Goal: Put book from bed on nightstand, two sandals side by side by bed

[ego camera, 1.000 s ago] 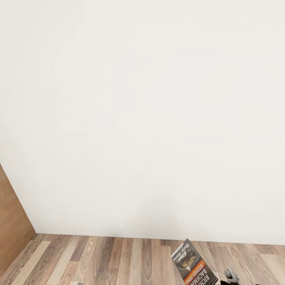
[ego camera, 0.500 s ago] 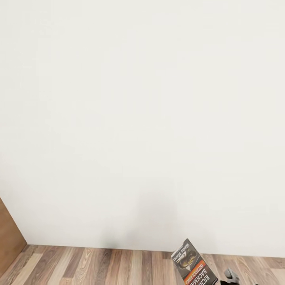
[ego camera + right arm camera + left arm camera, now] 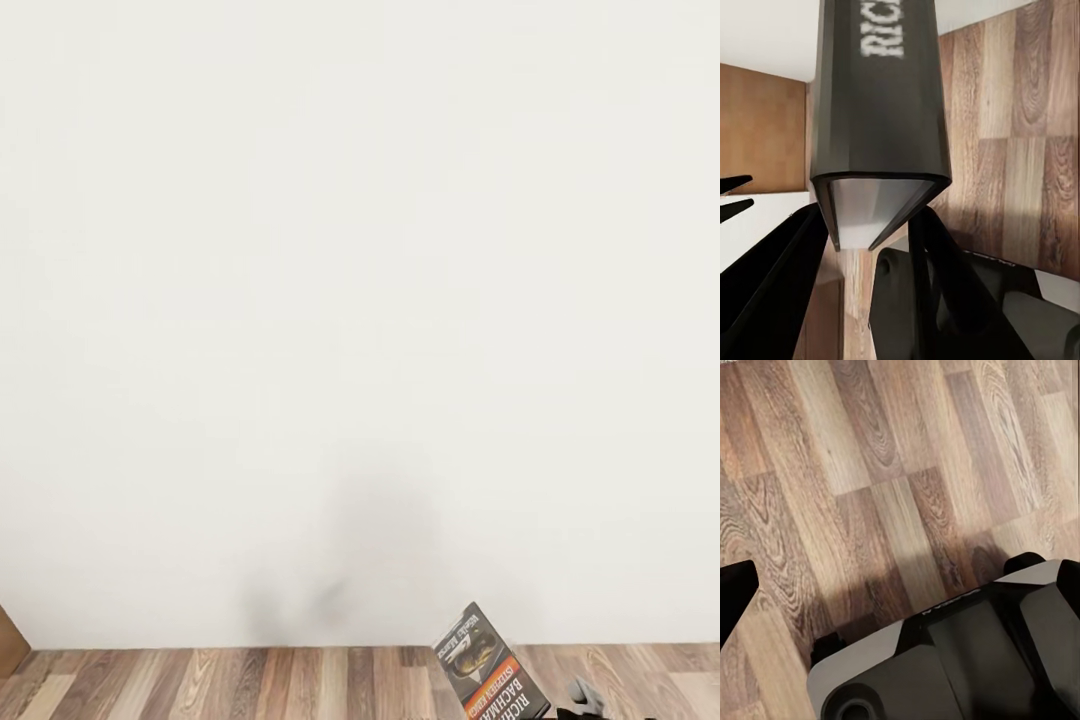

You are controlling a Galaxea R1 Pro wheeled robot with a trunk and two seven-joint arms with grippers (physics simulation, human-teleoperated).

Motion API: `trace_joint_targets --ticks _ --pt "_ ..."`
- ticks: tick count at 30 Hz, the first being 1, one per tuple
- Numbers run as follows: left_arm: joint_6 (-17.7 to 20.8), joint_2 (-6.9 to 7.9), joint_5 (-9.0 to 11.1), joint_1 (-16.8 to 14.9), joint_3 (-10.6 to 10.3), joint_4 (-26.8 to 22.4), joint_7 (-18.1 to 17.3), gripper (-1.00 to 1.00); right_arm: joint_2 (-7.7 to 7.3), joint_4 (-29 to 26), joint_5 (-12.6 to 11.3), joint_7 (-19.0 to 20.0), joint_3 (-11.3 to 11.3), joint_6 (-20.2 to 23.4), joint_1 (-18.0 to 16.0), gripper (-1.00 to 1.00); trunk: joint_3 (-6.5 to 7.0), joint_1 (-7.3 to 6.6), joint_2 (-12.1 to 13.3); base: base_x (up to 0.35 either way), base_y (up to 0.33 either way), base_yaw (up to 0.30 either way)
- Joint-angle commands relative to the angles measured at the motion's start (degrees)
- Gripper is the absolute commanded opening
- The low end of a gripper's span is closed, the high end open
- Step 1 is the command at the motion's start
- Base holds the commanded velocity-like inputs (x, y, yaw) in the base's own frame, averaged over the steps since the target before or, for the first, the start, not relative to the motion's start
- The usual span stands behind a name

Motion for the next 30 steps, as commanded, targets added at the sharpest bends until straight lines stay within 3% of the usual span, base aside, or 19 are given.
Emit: trace_joint_targets --ticks 1,16,30 --pt "-0.26 0.02 -0.60 0.00 0.47 0.02 -0.13 1.00 0.03 -0.04 0.36 0.20 -0.52 0.57 -0.02 -1.00 -0.05 0.02 -0.04 0.003 0.000 -0.258" --pt "-0.33 0.02 -0.61 0.00 0.48 0.02 -0.13 1.00 0.03 -0.03 0.36 0.20 -0.52 0.55 -0.04 -1.00 -0.46 0.02 -0.04 0.011 0.000 -0.263" --pt "-0.35 0.02 -0.61 0.00 0.48 0.02 -0.13 1.00 0.03 -0.04 0.36 0.16 -0.52 0.55 -0.01 -1.00 -0.84 0.02 -0.04 0.309 0.000 -0.264"
